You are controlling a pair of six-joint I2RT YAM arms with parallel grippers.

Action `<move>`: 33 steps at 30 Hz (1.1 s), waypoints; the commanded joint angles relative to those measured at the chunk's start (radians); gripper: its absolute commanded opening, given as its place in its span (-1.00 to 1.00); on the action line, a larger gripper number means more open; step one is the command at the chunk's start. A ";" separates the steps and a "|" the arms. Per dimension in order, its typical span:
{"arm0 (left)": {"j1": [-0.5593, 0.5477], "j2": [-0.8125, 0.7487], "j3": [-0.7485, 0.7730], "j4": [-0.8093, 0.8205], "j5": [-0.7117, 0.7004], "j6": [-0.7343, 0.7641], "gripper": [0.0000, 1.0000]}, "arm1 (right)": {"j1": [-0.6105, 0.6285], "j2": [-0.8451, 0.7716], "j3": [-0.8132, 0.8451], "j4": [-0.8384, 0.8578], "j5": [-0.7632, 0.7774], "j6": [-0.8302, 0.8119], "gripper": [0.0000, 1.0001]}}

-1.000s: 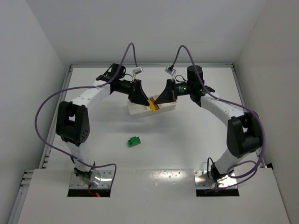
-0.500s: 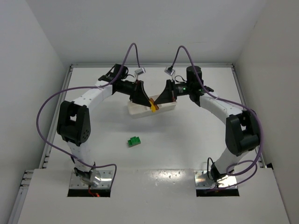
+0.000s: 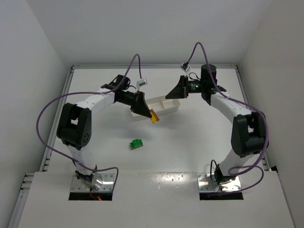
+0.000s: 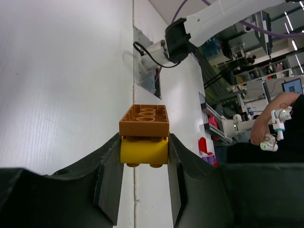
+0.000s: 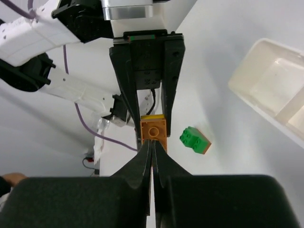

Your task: Sort the legos into containers by color

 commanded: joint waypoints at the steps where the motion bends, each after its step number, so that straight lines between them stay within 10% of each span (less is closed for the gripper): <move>1: 0.016 -0.072 0.004 0.017 0.015 0.033 -0.85 | -0.003 -0.050 0.023 0.004 0.007 -0.036 -1.00; 8: 0.016 -0.060 0.059 0.008 0.015 0.033 -0.85 | 0.053 -0.081 0.037 -0.242 0.058 -0.189 0.98; 21: -0.033 -0.029 0.170 0.008 0.015 0.002 -0.85 | 0.117 -0.040 0.035 -0.210 0.036 -0.179 0.93; 31: -0.052 -0.029 0.170 0.008 0.015 0.002 -0.85 | 0.126 -0.009 0.055 -0.148 -0.002 -0.179 0.07; 33: -0.052 -0.029 0.170 0.008 0.015 0.002 -0.85 | 0.137 -0.009 0.055 -0.137 -0.022 -0.179 -0.34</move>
